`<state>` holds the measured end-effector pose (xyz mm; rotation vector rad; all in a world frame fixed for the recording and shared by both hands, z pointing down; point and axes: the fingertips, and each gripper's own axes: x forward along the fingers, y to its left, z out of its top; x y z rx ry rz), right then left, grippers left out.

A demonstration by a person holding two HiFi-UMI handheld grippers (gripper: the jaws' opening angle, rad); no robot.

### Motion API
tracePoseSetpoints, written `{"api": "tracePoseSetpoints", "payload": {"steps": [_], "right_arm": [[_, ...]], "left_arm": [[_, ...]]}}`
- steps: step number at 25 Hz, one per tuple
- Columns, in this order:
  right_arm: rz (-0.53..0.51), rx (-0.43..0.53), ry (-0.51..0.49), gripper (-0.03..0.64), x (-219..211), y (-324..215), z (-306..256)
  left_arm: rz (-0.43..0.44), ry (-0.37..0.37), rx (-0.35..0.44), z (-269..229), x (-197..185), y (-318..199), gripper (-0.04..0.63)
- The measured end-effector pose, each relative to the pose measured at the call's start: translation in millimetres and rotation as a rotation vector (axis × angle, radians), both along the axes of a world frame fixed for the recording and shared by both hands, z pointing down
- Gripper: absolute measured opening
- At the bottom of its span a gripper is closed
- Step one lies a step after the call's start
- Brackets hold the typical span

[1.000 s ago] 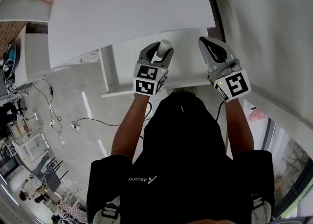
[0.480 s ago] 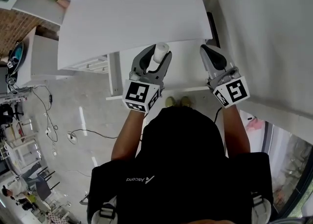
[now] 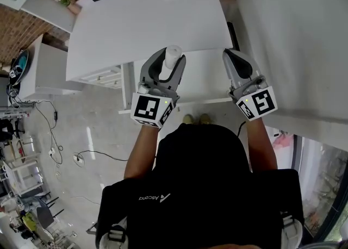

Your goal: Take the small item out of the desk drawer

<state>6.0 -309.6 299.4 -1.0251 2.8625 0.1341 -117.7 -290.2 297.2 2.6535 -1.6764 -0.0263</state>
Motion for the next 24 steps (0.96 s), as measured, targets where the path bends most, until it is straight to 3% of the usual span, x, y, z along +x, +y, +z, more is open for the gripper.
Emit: {"api": "tracePoseSetpoints", "payload": {"steps": [24], "right_arm": [[-0.003, 0.020, -0.013, -0.002, 0.0, 6.2, -4.0]], "left_arm": [[0.000, -0.010, 0.000, 2.5, 4.8, 6.8, 0.183]]}}
